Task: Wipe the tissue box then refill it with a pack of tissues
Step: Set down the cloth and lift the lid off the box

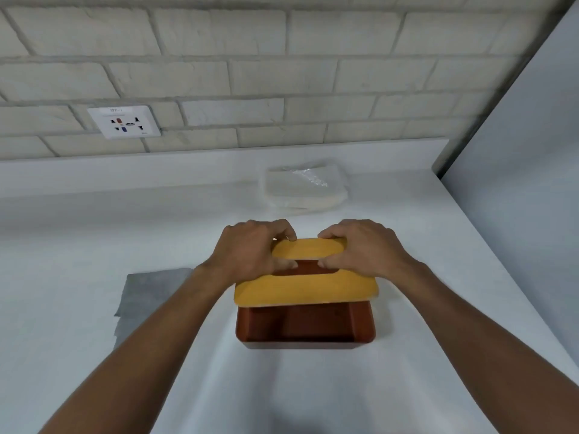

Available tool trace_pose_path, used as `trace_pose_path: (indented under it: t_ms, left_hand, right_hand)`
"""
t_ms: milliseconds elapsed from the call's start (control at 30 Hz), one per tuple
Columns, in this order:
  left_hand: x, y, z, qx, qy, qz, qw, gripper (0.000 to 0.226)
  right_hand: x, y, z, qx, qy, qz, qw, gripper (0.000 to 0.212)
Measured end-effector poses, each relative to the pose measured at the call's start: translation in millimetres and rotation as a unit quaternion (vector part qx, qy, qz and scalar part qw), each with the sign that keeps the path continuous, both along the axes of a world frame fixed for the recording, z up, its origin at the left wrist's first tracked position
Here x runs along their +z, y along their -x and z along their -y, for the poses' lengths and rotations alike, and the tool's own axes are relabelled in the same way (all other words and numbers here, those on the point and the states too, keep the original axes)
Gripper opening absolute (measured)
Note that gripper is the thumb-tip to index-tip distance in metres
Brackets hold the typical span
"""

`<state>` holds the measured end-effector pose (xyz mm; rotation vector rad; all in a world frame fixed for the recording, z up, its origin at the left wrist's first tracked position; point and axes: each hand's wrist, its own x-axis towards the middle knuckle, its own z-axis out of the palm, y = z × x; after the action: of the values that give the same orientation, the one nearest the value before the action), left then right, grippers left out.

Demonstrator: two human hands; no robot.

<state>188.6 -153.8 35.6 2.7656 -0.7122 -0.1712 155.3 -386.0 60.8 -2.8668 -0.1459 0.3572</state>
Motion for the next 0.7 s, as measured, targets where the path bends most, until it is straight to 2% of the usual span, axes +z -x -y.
trace_pose_path:
  t_ms: [133,233,300,367,433,500,600,700]
  left_hand:
    - [12.4,-22.2,-6.4,-0.002,0.114,-0.198,0.974,0.045]
    - [26.7,-19.2,-12.6,-0.056,0.179,-0.286,0.94,0.065]
    - [36.7,-14.4,-14.8,-0.106,0.142,-0.312,0.933,0.077]
    - [41.6,-13.0,-11.9,-0.133,0.044,-0.236,0.962,0.072]
    - [40.6,-17.7,-6.3,-0.139,-0.006,-0.131,0.982,0.046]
    - [37.8,-26.1,-5.6,-0.118,0.012,-0.105,0.987,0.029]
    - [28.3,-41.7,-10.0,-0.079,0.057,-0.123,0.988,0.025]
    - [14.9,-53.3,-7.3,-0.019,0.078,-0.089,0.993,0.023]
  right_hand:
    - [5.2,-17.5,4.2,-0.04,-0.062,-0.081,0.994,0.047]
    - [0.5,-28.1,9.1,-0.059,-0.116,-0.134,0.982,0.029]
    - [0.9,-35.0,14.8,-0.074,-0.166,-0.186,0.966,0.021]
    - [2.3,-41.8,20.6,-0.074,-0.19,-0.248,0.947,0.025]
    - [-0.1,-47.4,24.1,-0.089,-0.213,-0.281,0.931,0.023]
    - [-5.3,-48.4,26.7,-0.134,-0.275,-0.281,0.909,0.032]
    - [-14.7,-45.4,35.2,-0.195,-0.389,-0.275,0.857,0.075]
    - [-23.5,-40.2,42.1,-0.22,-0.449,-0.293,0.815,0.095]
